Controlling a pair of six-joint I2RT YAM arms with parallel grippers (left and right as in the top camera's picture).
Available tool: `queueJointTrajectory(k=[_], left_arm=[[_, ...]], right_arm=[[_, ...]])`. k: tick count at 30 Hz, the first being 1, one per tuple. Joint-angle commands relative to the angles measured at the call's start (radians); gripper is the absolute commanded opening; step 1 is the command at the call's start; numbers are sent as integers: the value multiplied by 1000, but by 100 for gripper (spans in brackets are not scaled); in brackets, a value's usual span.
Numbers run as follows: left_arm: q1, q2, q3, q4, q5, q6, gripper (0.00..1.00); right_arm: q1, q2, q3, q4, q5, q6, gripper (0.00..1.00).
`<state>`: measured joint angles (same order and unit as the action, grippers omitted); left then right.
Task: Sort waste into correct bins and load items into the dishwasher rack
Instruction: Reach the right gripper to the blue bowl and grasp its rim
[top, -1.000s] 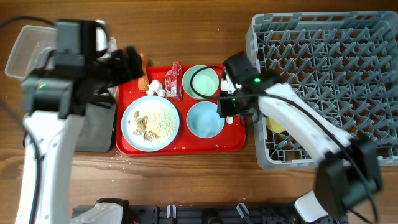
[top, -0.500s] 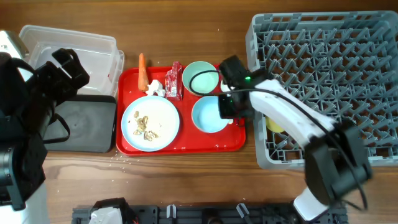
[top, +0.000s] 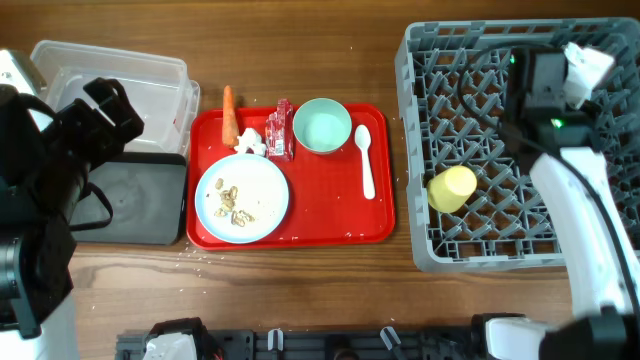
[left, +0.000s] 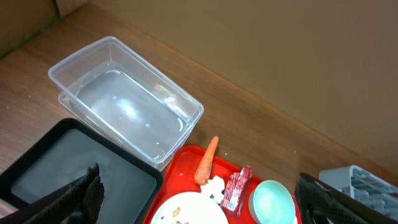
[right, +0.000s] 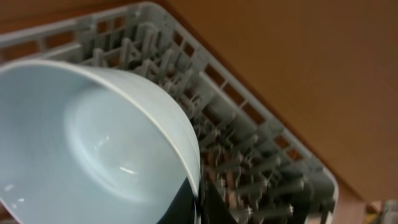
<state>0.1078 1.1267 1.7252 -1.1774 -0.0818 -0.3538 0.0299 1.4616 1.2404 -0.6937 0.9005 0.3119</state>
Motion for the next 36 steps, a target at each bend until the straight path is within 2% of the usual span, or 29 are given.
queueJointTrajectory(k=[1, 6, 8, 10, 11, 13, 15, 16, 18, 20, 22, 23, 25, 27, 28, 29, 32, 34, 36], left_arm=[[8, -5, 1, 2, -14, 2, 100], [8, -5, 1, 2, -13, 2, 100], [8, -5, 1, 2, -14, 2, 100], [8, -5, 1, 2, -13, 2, 100], [8, -5, 1, 2, -14, 2, 100], [8, -5, 1, 1, -14, 2, 100], [8, -5, 1, 2, -14, 2, 100], [8, -5, 1, 2, -14, 2, 100], [8, -5, 1, 2, -14, 2, 100], [8, -5, 1, 2, -14, 2, 100], [8, -5, 1, 2, -14, 2, 100], [8, -5, 1, 2, -14, 2, 100], [8, -5, 1, 2, -14, 2, 100], [8, -5, 1, 2, -14, 2, 100], [8, -5, 1, 2, -14, 2, 100], [8, -5, 1, 2, -14, 2, 100], [8, -5, 1, 2, -14, 2, 100], [8, -5, 1, 2, -14, 2, 100], [8, -5, 1, 2, -14, 2, 100]], right_arm=[[-2, 133, 5, 177, 122, -192, 4], [2, 318, 5, 418, 254, -433, 4], [23, 354, 5, 410, 243, -443, 4], [63, 363, 5, 358, 101, -443, 4], [92, 362, 5, 324, 8, -441, 8], [129, 357, 5, 285, -5, -412, 23], [162, 316, 13, 239, -74, -382, 65], [175, 286, 46, 175, -183, -356, 73], [195, 238, 155, 27, -427, -282, 74], [226, 201, 269, -82, -719, -261, 72], [292, 194, 309, -94, -1057, -160, 69], [320, 208, 305, -92, -1101, -106, 66], [394, 281, 303, -93, -1101, -10, 63], [438, 382, 303, -106, -1040, 96, 59], [449, 451, 303, -122, -984, 176, 54], [447, 514, 303, -129, -940, 244, 54], [436, 610, 303, -92, -957, 262, 51], [436, 640, 303, -76, -1004, 258, 33], [436, 643, 303, -58, -1009, 252, 9]])
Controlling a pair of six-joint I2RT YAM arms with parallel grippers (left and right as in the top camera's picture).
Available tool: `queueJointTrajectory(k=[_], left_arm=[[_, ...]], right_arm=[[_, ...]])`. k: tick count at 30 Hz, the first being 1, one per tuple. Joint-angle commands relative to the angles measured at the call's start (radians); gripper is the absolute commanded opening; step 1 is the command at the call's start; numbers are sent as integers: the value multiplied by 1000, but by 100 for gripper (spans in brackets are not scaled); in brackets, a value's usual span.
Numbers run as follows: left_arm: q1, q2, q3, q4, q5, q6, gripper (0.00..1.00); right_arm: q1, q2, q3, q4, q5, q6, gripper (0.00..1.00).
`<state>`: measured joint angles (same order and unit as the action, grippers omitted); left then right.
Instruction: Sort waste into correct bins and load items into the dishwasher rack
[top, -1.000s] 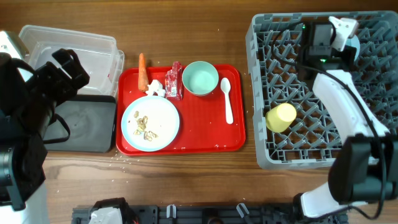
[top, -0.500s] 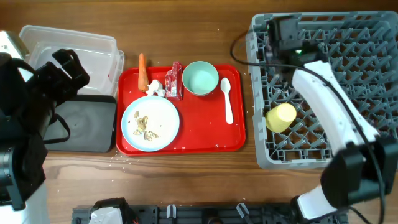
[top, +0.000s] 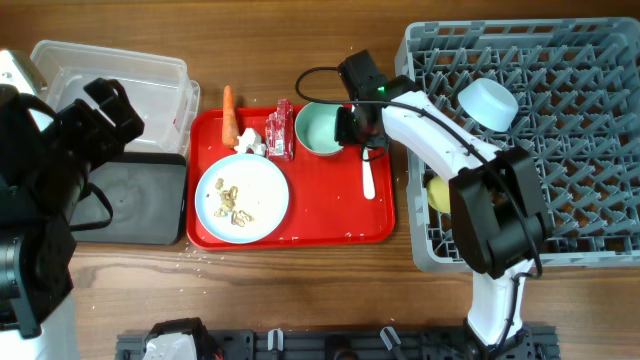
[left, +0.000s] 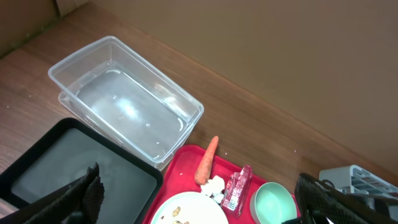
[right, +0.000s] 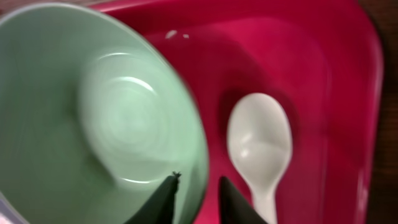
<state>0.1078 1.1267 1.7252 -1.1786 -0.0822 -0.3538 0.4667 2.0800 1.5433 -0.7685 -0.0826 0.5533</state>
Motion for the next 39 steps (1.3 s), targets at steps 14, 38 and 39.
queueJointTrajectory(k=[14, 38, 39], left_arm=[[8, -5, 1, 3, -13, 2, 100], [8, -5, 1, 3, -13, 2, 100], [8, -5, 1, 3, -13, 2, 100]], right_arm=[[-246, -545, 9, -200, 993, -56, 4], [-480, -58, 2, 106, 1228, -517, 8], [-457, -60, 2, 96, 1210, -528, 20]])
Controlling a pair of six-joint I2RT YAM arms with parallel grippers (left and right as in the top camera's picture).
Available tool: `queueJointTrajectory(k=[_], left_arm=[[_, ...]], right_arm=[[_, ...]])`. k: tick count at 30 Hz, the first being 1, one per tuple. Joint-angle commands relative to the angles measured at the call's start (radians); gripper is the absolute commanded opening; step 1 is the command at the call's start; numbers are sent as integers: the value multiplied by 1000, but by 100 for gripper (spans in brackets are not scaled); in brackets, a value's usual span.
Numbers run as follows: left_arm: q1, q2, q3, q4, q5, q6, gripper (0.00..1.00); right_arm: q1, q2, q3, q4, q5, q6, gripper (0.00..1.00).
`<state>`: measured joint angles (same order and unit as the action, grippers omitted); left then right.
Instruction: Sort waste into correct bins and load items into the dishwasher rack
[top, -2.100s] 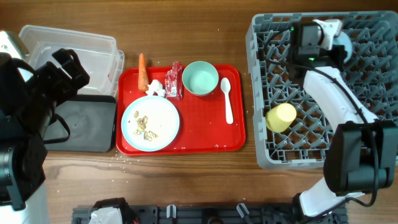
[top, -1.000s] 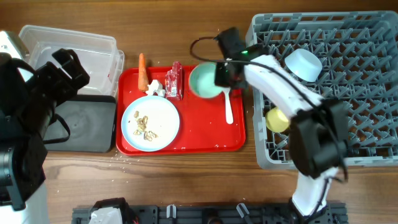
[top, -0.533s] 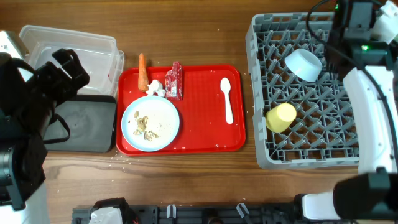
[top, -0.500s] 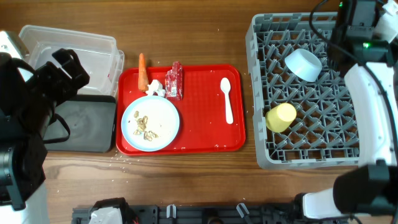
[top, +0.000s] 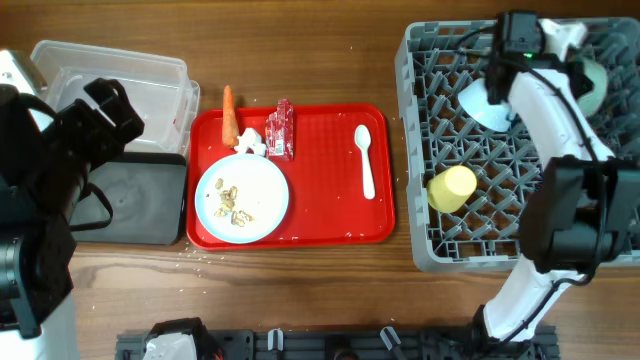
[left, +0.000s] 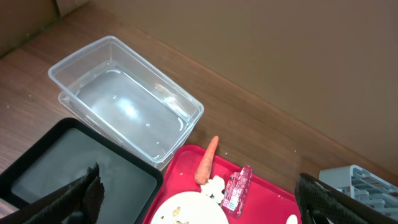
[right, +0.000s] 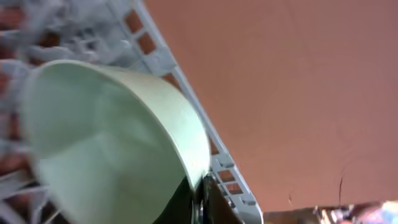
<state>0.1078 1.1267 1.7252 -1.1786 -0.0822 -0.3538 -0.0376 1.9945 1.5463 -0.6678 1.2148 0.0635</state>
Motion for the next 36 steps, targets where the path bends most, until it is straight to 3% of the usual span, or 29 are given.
queueJointTrajectory(k=[1, 3, 7, 9, 12, 14, 16, 19, 22, 26, 28, 29, 30, 33, 36], left_arm=[[8, -5, 1, 3, -13, 2, 100], [8, -5, 1, 3, -13, 2, 100], [8, -5, 1, 2, -13, 2, 100], [8, -5, 1, 3, -13, 2, 100], [8, -5, 1, 3, -13, 2, 100], [8, -5, 1, 3, -13, 2, 100], [8, -5, 1, 3, -13, 2, 100], [8, -5, 1, 3, -13, 2, 100], [8, -5, 1, 3, -13, 2, 100], [8, -5, 1, 2, -13, 2, 100], [8, -5, 1, 3, -13, 2, 100], [8, -5, 1, 3, -13, 2, 100], [8, -5, 1, 3, -13, 2, 100], [8, -5, 1, 3, -13, 2, 100], [8, -5, 1, 3, -13, 2, 100]], right_arm=[[68, 18, 0, -21, -116, -37, 24], [84, -18, 1, -50, -263, -36, 26], [127, -256, 8, -104, -670, -13, 38], [205, -432, 8, -128, -1020, -8, 40], [345, -507, 7, -139, -1382, 97, 40], [479, -457, -21, -168, -1381, 217, 40], [564, -360, -55, -221, -1226, 309, 55], [583, -155, -70, -235, -1117, 364, 57], [522, 11, -69, -172, -1124, 359, 57], [490, 146, -69, -149, -1299, 252, 55], [489, 169, -69, -152, -1299, 254, 34], [489, 167, -65, -165, -1299, 254, 15], [489, 167, -53, -193, -1299, 254, 4], [489, 101, -11, -251, -1299, 254, 4], [476, -98, 12, -276, -1221, 281, 4]])
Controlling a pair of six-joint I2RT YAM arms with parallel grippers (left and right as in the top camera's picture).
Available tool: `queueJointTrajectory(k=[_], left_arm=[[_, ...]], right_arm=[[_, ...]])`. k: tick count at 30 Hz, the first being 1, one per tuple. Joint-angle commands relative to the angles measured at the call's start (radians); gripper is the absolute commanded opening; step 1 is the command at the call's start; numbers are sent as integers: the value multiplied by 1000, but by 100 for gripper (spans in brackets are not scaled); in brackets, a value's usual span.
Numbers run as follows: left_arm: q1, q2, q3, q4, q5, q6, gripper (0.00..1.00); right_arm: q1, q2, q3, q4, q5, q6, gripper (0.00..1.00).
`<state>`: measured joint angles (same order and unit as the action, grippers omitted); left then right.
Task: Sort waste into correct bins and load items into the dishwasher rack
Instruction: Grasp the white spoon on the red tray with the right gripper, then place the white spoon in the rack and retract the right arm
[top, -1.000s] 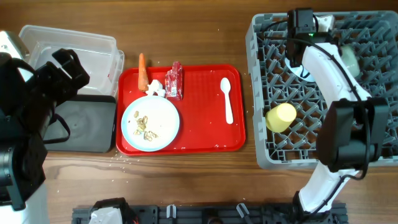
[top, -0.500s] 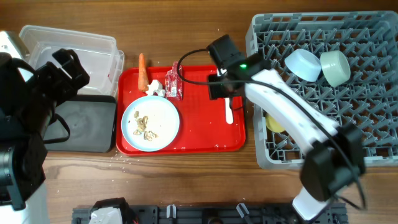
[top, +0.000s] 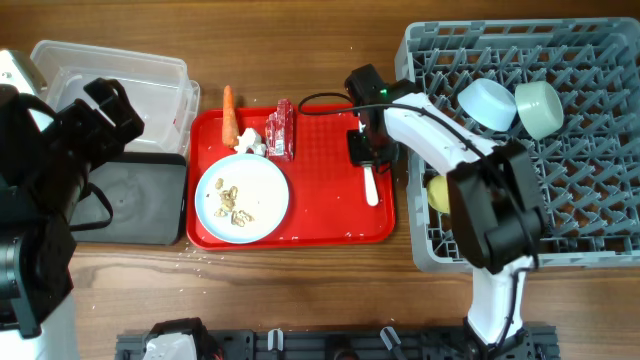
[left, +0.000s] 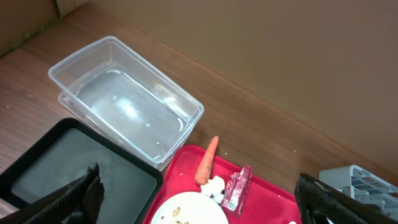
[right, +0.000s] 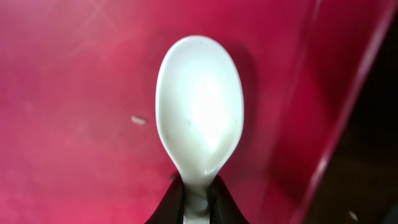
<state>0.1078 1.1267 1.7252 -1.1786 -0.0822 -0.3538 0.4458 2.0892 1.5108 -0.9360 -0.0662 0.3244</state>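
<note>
A white spoon (right: 199, 106) lies on the right side of the red tray (top: 330, 205). My right gripper (right: 196, 202) is down on the tray, shut on the spoon's neck, and only the handle end (top: 371, 190) shows in the overhead view. In the grey dishwasher rack (top: 520, 245) sit a white bowl (top: 487, 100), a green bowl (top: 537, 107) and a yellow cup (top: 440, 192). My left gripper (left: 199, 202) hangs wide open and empty, high above the bins.
On the tray are a white plate of food scraps (top: 242, 195), a carrot (top: 229, 112), a crumpled tissue (top: 250, 142) and a red wrapper (top: 281, 130). Left of the tray stand a clear plastic bin (top: 110, 70) and a black bin (top: 135, 200).
The green bowl, then held at the rack's far side, now rests in the rack beside the white bowl. My right gripper has moved to the tray and shut on the spoon.
My right gripper first held the white bowl over the rack. Then that bowl sat in the rack and the gripper was at the green bowl on the tray. Then it held the green bowl at the rack. Now both bowls are racked and it grips the spoon.
</note>
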Motion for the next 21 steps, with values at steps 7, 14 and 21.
queueJointTrajectory(k=[7, 14, 21], left_arm=[[8, -5, 1, 3, -13, 2, 100], [8, -5, 1, 3, -13, 2, 100], [8, -5, 1, 3, -13, 2, 100]], right_arm=[[-207, -349, 19, 50, 339, -151, 4], [-221, -254, 24, 94, 240, -55, 50], [-187, -740, 93, 53, -95, -113, 100]])
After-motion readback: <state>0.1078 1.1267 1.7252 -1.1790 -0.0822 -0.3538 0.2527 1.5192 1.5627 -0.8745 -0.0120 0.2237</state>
